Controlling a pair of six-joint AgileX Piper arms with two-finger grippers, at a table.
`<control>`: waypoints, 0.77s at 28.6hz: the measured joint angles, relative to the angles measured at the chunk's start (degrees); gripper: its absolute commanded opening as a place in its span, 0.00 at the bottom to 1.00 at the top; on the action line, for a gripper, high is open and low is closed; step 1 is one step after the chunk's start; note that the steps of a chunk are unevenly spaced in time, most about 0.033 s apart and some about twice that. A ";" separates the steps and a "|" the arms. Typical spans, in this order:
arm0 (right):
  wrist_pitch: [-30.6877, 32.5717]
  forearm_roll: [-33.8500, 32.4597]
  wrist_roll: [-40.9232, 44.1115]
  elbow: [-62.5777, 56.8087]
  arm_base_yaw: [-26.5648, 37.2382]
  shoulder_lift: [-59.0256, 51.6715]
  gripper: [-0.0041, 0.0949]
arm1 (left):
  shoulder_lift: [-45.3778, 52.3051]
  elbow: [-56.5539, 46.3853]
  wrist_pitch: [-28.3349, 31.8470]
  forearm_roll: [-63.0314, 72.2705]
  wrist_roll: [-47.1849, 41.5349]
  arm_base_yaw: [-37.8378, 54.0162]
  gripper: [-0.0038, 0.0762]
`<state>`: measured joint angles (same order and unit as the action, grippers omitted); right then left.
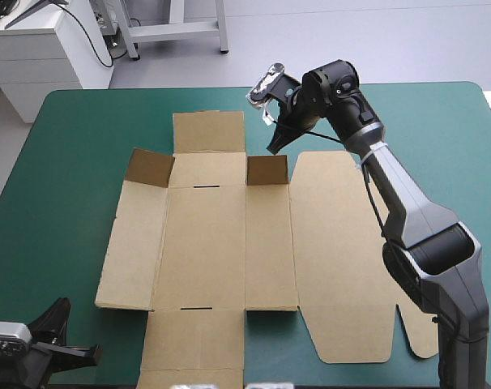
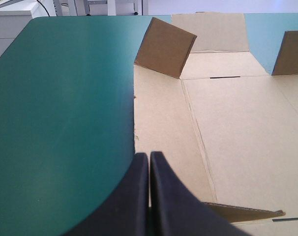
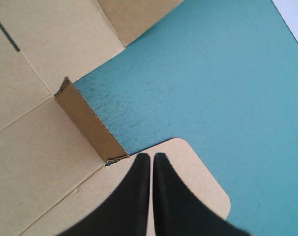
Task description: Fold the box
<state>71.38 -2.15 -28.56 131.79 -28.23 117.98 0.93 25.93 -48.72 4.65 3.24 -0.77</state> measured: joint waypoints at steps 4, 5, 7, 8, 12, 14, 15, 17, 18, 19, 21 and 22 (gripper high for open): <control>0.04 -1.18 7.76 0.00 1.24 -2.64 0.03 | 0.00 0.00 0.00 0.00 0.00 0.00 0.04; 0.04 -1.17 9.18 -0.22 1.78 -3.61 0.03 | 0.00 0.00 0.00 0.00 0.00 0.00 0.04; 0.04 -1.24 11.20 -1.61 2.71 -5.91 0.03 | 0.00 0.00 0.00 0.00 0.00 0.00 0.04; 0.04 -1.30 12.02 -2.99 3.29 -7.45 0.03 | 0.00 0.00 0.00 0.05 0.00 0.00 0.04; 0.04 -1.35 14.27 -10.74 5.30 -14.37 0.03 | 0.00 0.00 0.00 0.05 0.00 0.00 0.04; 0.04 -1.35 14.99 -15.63 6.29 -17.93 0.03 | 0.00 0.00 0.00 0.05 0.00 0.00 0.04; 0.04 -1.35 15.38 -17.92 6.65 -19.28 0.03 | 0.00 0.00 0.00 0.05 0.00 0.00 0.04; 0.04 -1.35 16.15 -23.75 7.98 -23.80 0.03 | 0.00 0.00 0.00 0.05 0.00 0.00 0.04; 0.04 -1.35 16.35 -25.72 8.46 -25.43 0.03 | 0.00 0.00 0.00 0.05 0.00 0.00 0.04; 0.04 -1.35 16.60 -27.64 8.98 -27.09 0.03 | 0.00 0.00 0.00 0.05 0.00 0.00 0.04; 0.04 -1.11 16.94 -31.19 9.77 -30.31 0.02 | 0.00 0.00 0.00 0.00 0.00 0.00 0.04; 0.04 -0.94 17.06 -33.26 10.24 -32.16 0.02 | 0.00 0.00 0.00 0.00 0.00 0.00 0.04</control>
<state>71.42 -3.09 -11.49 98.53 -17.99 85.81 0.93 25.93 -48.72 4.65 3.24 -0.77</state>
